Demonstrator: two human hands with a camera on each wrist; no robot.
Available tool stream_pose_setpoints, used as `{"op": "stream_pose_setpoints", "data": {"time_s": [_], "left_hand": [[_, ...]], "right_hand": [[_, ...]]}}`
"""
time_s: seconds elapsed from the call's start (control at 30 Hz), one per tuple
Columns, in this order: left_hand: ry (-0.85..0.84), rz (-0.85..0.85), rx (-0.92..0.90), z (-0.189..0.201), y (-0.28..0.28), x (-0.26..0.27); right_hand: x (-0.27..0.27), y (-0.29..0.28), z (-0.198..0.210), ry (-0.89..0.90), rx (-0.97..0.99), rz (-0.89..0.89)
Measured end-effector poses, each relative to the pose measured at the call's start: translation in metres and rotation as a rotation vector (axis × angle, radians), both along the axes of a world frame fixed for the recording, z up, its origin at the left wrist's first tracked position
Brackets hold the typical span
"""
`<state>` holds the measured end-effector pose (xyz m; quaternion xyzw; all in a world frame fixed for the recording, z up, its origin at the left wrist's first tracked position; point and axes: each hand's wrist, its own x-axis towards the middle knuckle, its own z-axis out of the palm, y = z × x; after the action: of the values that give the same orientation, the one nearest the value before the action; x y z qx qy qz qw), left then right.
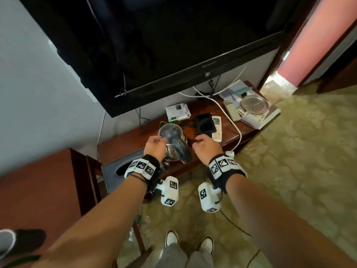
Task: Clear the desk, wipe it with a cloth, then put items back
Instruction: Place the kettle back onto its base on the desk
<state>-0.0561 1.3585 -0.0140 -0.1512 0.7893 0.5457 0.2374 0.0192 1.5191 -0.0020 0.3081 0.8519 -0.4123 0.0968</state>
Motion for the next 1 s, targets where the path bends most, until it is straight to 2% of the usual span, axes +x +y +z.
{"op": "stream_pose_setpoints", "data": {"time_s": [0.27,0.43,0.53,0.7,0.87,1.0], "left_hand": [[-0.228,0.225,0.120,-0.040,0.010,-0.063],[-0.294,0.194,0.123,-0.062,0.016,-0.083],[-0.325,0.185,0.098,-0.073,0.016,-0.088],[-0.361,0.170,0.072,-0.084,0.016,-0.090],[-0.390,0.196,0.139,-0.073,0.015,-0.093],[-0.322,0.182,0.165,-0.055,0.017,-0.085]], "right_hand": [[-0.059,-0.014,-0.065,-0.264,-0.052,0.137],[-0.086,-0.023,-0.085,-0.412,-0.057,0.085],[-0.094,-0.026,-0.089,-0.462,0.006,0.076],[-0.091,-0.041,-0.087,-0.432,0.052,-0.016],[-0.097,-0.036,-0.075,-0.323,0.006,-0.130],[-0.096,-0.027,-0.057,-0.247,0.046,-0.103]]}}
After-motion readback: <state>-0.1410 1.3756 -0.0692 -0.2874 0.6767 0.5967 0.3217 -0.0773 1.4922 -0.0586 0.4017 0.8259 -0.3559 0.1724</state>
